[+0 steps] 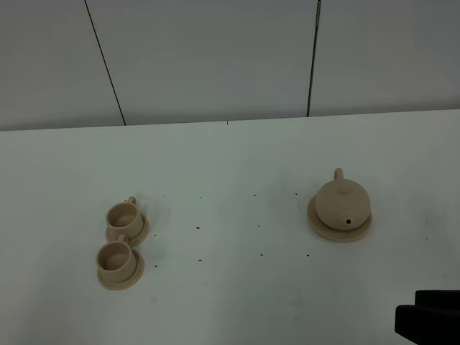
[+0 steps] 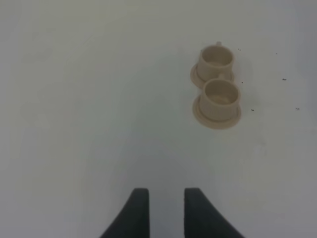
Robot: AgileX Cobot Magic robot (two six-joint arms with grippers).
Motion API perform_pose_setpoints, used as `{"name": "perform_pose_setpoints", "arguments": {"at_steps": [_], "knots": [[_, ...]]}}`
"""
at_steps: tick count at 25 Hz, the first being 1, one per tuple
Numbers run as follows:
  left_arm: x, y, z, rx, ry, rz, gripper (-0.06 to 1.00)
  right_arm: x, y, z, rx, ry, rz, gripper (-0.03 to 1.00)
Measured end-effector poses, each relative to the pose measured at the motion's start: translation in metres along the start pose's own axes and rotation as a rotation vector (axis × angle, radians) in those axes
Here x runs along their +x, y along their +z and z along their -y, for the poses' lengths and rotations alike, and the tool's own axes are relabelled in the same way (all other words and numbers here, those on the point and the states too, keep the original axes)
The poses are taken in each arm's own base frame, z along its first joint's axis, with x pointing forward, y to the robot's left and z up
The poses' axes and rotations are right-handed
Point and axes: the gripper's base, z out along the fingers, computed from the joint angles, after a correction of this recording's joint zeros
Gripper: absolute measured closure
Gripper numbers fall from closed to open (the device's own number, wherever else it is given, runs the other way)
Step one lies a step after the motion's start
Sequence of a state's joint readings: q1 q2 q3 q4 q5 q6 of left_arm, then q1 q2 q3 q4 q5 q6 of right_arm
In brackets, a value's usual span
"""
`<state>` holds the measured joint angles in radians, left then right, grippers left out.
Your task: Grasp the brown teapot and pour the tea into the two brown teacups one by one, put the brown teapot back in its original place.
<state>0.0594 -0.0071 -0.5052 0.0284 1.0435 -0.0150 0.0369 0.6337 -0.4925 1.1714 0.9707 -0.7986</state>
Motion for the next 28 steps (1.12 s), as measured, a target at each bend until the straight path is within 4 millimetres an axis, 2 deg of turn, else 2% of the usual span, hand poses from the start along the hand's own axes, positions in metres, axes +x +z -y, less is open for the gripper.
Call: {"name": "perform_pose_setpoints", "arguments": {"at_steps": [8,11,14,17,23,28], "knots": [[0.0,0.0,0.0,0.001,0.0,0.0,0.7,-0.007,0.0,0.004,0.042,-0.012,0.079,0.55],[0.0,0.0,0.0,0.001,0.0,0.0,0.7,-0.017,0.001,0.01,0.084,-0.014,0.153,0.55],[0.0,0.0,0.0,0.001,0.0,0.0,0.7,-0.035,0.006,0.02,0.135,-0.004,0.193,0.55],[0.0,0.0,0.0,0.001,0.0,0.0,0.7,-0.059,0.019,0.036,0.17,0.031,0.184,0.55],[0.0,0.0,0.0,0.001,0.0,0.0,0.7,-0.109,0.061,0.08,0.202,0.102,0.113,0.55],[0.0,0.0,0.0,0.001,0.0,0.0,0.7,-0.132,0.1,0.125,0.232,0.136,0.04,0.55]]}}
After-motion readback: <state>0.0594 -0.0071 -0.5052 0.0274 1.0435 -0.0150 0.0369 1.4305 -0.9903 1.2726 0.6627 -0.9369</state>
